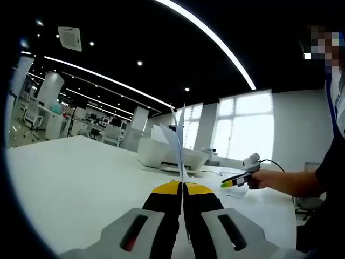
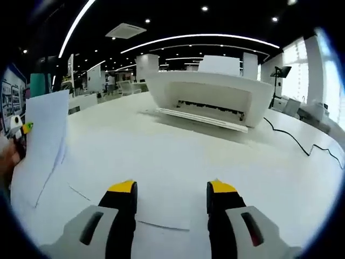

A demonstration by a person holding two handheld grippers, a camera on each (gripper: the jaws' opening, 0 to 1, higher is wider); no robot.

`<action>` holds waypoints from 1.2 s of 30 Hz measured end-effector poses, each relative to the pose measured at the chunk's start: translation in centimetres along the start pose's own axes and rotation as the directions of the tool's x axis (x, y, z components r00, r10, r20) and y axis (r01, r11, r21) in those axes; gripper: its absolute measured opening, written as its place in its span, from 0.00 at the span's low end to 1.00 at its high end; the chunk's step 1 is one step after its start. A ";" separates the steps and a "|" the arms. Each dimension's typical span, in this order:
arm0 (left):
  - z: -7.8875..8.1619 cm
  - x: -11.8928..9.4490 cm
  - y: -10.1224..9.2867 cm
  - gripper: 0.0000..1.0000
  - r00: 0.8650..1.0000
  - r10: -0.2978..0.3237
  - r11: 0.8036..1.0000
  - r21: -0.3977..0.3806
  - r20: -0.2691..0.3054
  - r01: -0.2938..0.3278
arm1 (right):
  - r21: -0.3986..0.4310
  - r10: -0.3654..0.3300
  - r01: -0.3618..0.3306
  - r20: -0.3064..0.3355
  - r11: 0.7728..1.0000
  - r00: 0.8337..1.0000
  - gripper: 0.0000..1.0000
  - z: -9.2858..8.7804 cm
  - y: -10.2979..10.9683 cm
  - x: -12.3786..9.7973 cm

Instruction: Organize the stack of printing papers by aligning and flattening the scattered papers on the table

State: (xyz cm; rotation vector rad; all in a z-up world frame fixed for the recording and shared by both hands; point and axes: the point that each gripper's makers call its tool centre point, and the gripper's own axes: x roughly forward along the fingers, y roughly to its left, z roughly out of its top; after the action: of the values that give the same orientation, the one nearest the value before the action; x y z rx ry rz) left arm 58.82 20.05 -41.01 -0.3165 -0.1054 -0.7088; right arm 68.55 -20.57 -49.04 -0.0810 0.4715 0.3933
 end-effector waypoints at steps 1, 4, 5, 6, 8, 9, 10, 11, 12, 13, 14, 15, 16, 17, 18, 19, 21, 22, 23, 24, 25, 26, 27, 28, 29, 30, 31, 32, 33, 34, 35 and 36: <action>0.0 0.0 0.0 0.07 1.000 0.000 1.000 0.000 0.000 0.000 | 0.003 0.000 0.000 0.003 1.000 1.000 0.48 -0.1 0.0 -0.2; 0.0 0.0 0.0 0.07 1.000 -0.001 1.000 0.000 0.000 0.001 | 0.011 0.000 0.000 0.005 1.000 1.000 0.48 -0.5 0.2 -0.7; 0.0 0.0 0.0 0.07 1.000 -0.001 1.000 0.000 0.000 0.001 | 0.020 0.002 -0.002 0.006 1.000 1.000 0.48 -0.7 0.3 -1.0; 0.0 0.0 0.0 0.07 1.000 -0.001 1.000 0.000 0.000 0.001 | 0.025 0.001 -0.002 0.008 1.000 1.000 0.48 -0.9 0.3 -1.2; 0.0 0.0 0.0 0.07 1.000 -0.002 1.000 0.000 -0.001 0.002 | 0.033 0.000 0.000 0.011 0.999 1.000 0.48 -1.2 0.4 -1.6; 0.0 0.0 0.0 0.07 1.000 -0.001 1.000 0.001 -0.001 0.001 | 0.035 -0.001 0.000 0.013 0.999 1.000 0.48 -1.3 0.4 -1.8; 0.0 0.0 -0.1 0.07 1.000 -0.001 1.000 0.001 -0.001 0.001 | 0.037 -0.001 0.001 0.014 0.999 1.000 0.48 -1.4 0.5 -2.0; 0.0 0.0 -0.1 0.07 1.000 -0.001 1.000 0.001 -0.001 0.001 | 0.039 0.000 0.000 0.016 0.999 1.000 0.48 -1.5 0.6 -2.1; 0.0 0.0 -0.1 0.07 1.000 -0.001 1.000 0.001 -0.002 0.001 | 0.041 0.002 -0.002 0.018 0.999 1.000 0.48 -1.6 0.8 -2.2; 0.0 0.1 -0.1 0.07 1.000 -0.001 1.000 0.002 -0.002 0.001 | 0.043 0.004 -0.005 0.020 0.999 1.000 0.48 -1.7 0.9 -2.3; 0.0 0.1 -0.1 0.07 1.000 -0.001 1.000 0.002 -0.002 0.001 | 0.046 0.007 -0.008 0.021 0.999 1.000 0.48 -1.8 1.0 -2.5; -0.1 0.1 -0.1 0.07 1.000 -0.001 1.000 0.002 -0.002 0.001 | 0.050 0.009 -0.010 0.022 0.999 1.000 0.48 -2.0 1.2 -2.6; -0.1 0.1 -0.1 0.07 1.000 -0.001 1.000 0.002 -0.002 0.001 | 0.052 0.010 -0.012 0.023 0.999 1.000 0.48 -2.1 1.2 -2.7; -0.1 0.1 -0.1 0.07 1.000 -0.001 1.000 0.003 -0.001 0.001 | 0.055 0.011 -0.012 0.024 0.998 1.000 0.48 -2.2 1.3 -2.8; -0.1 0.1 -0.1 0.07 1.000 0.000 1.000 0.003 -0.002 0.000 | 0.060 0.011 -0.013 0.026 0.998 1.000 0.48 -2.3 1.3 -2.9; -0.1 0.1 -0.1 0.07 1.000 0.000 1.000 0.003 -0.002 0.000 | 0.065 0.011 -0.013 0.029 0.998 1.000 0.47 -2.4 1.3 -3.0; -0.1 0.1 -0.1 0.07 1.000 0.000 1.000 0.004 -0.003 0.000 | 0.074 0.012 -0.014 0.034 0.997 0.999 0.47 -2.6 1.5 -3.1; -0.1 0.1 -0.1 0.07 1.000 0.001 1.000 0.004 -0.003 0.000 | 0.079 0.011 -0.014 0.035 0.997 0.999 0.47 -2.7 1.5 -3.2; -0.1 0.1 -0.1 0.07 1.000 0.001 1.000 0.004 -0.003 -0.001 | 0.087 0.009 -0.012 0.037 0.996 0.999 0.47 -2.8 1.5 -3.3; -0.1 0.1 -0.1 0.07 1.000 0.001 1.000 0.004 -0.003 -0.001 | 0.093 0.008 -0.012 0.038 0.996 0.999 0.47 -2.9 1.6 -3.4; -0.1 0.1 -0.1 0.07 1.000 0.001 1.000 0.004 -0.003 -0.001 | 0.099 0.009 -0.013 0.043 0.995 0.999 0.46 -3.0 1.7 -3.6; -0.1 0.1 -0.1 0.07 1.000 0.001 1.000 0.004 -0.002 -0.001 | 0.104 0.009 -0.014 0.046 0.994 0.999 0.46 -3.0 1.9 -3.7; -0.1 0.1 -0.1 0.07 1.000 0.001 1.000 0.004 -0.002 -0.001 | 0.109 0.010 -0.015 0.049 0.994 0.999 0.45 -3.1 2.1 -3.9; -0.1 0.1 -0.1 0.07 1.000 0.002 1.000 0.004 -0.002 -0.002 | 0.111 0.009 -0.015 0.050 0.994 0.999 0.45 -3.1 2.2 -4.0; -0.1 0.1 -0.1 0.07 1.000 0.002 1.000 0.004 -0.001 -0.002 | 0.112 0.010 -0.015 0.050 0.994 0.999 0.45 -3.1 2.4 -4.1; -0.1 0.1 -0.1 0.07 1.000 0.001 1.000 0.004 -0.002 -0.001 | 0.111 0.013 -0.018 0.049 0.994 0.999 0.45 -3.2 2.5 -4.1; -0.1 0.1 -0.1 0.07 1.000 0.001 1.000 0.005 -0.002 -0.001 | 0.108 0.017 -0.022 0.048 0.994 0.999 0.45 -3.2 2.7 -4.1; -0.1 0.1 -0.1 0.07 1.000 0.001 1.000 0.005 -0.002 -0.001 | 0.106 0.020 -0.025 0.047 0.994 0.999 0.45 -3.1 2.7 -4.1; -0.1 0.1 -0.1 0.07 1.000 0.001 1.000 0.005 -0.003 -0.001 | 0.106 0.021 -0.026 0.046 0.994 0.999 0.45 -3.1 2.7 -4.0; -0.1 0.1 -0.1 0.07 1.000 0.000 1.000 0.006 -0.003 0.000 | 0.107 0.021 -0.026 0.046 0.994 0.999 0.45 -3.1 2.7 -4.0; -0.1 0.1 -0.2 0.07 1.000 0.000 1.000 0.005 -0.003 0.000 | 0.110 0.021 -0.026 0.045 0.994 0.999 0.45 -3.0 2.7 -3.9; -0.1 0.1 -0.2 0.07 1.000 0.000 1.000 0.005 -0.002 0.000 | 0.113 0.020 -0.025 0.045 0.993 0.999 0.45 -2.9 2.6 -3.7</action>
State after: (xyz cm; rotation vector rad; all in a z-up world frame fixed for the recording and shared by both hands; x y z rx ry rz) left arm 58.81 19.83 -41.05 -0.3109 -0.1053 -0.7084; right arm 63.23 -19.97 -49.88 0.0426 0.4513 0.3893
